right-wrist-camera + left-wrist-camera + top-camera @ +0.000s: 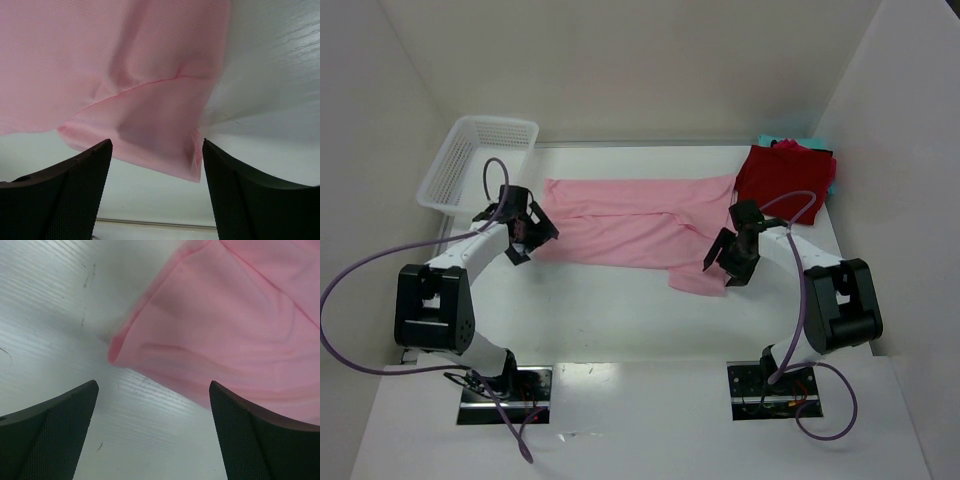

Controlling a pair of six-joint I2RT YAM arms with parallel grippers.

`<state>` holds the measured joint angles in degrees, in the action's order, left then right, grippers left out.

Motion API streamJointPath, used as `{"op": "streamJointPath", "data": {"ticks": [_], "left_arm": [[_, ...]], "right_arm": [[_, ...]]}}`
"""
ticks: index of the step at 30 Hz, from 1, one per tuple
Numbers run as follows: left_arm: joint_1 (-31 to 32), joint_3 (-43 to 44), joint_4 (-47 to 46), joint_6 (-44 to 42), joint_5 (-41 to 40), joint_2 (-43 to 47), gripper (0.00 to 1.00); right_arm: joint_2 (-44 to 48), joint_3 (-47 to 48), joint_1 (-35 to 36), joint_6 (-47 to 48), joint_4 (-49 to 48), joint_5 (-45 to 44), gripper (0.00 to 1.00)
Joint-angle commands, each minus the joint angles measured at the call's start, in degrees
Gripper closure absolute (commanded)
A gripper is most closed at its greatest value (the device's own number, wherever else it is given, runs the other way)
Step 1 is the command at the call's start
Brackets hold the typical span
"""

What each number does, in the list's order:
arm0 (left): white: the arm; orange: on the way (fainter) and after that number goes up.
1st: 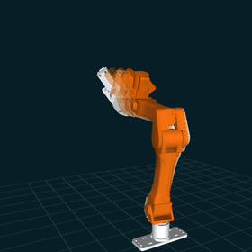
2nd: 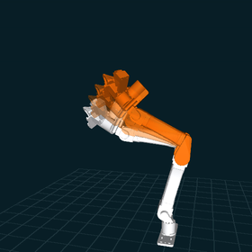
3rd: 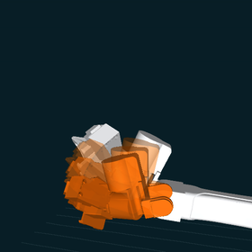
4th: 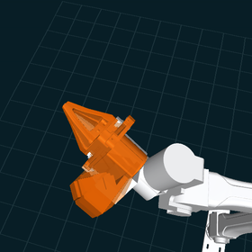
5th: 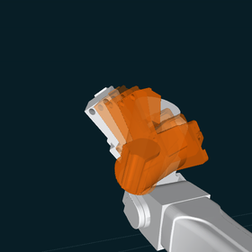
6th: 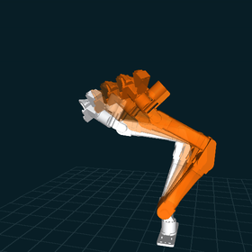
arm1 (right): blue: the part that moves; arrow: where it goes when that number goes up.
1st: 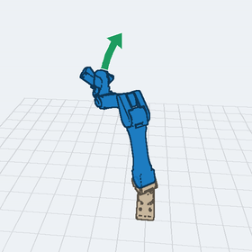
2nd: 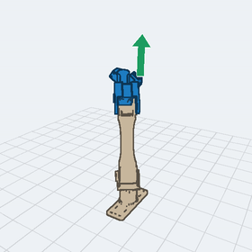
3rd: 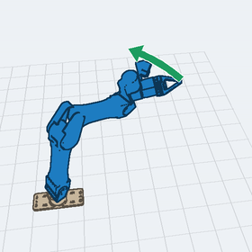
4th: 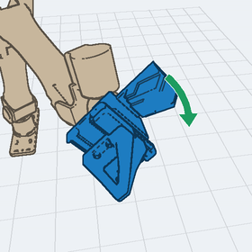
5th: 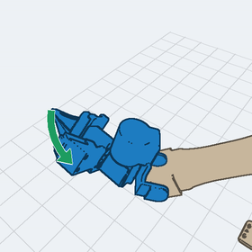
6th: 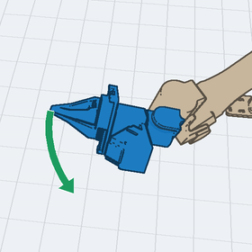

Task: Fold and stack the t-shirts
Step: Grap the side of the flattened tshirt closest away from the robot with both arms

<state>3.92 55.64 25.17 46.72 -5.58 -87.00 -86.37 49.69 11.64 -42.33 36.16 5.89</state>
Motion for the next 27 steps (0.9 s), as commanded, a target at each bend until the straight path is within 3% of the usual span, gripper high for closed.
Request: {"op": "streamJointPath", "data": {"ticks": [1, 5, 6, 9, 12, 24, 27], "left_arm": [[-2.6, -1.23, -3.89, 3.11, 1.37, -2.11, 0.02], [-3.13, -0.71, -3.9, 3.11, 1.98, -3.97, 0.04], [-3.13, -0.71, -3.9, 3.11, 1.98, -4.66, 0.04], [-3.13, -0.71, -3.9, 3.11, 1.98, -5.2, 0.04], [-3.13, -0.71, -3.9, 3.11, 2.6, -5.2, 0.05], [-3.13, -1.23, -6.1, 3.64, 0.76, -5.2, 0.3], [-3.13, -1.76, -4.7, 3.64, 0.75, -5.2, 0.42]], "right_arm": [[0.94, -1.08, 0.23, -0.3, -2.59, 0.87, 0.24], [0.94, -1.62, 0.23, -0.3, -3.29, 0.88, 0.45], [0.33, -2.14, 0.23, -0.3, -3.29, 0.88, 0.59], [-0.2, -2.14, 0.23, -0.3, -3.29, 0.88, 0.8], [-0.2, -1.62, 0.23, 0.31, -0.75, -0.7, 0.92], [2.69, 3.57, -0.82, -1.44, 7.42, -4.57, 0.98], [3.22, 4.8, -1.52, -1.97, 7.96, -5.71, 0.98]]}}
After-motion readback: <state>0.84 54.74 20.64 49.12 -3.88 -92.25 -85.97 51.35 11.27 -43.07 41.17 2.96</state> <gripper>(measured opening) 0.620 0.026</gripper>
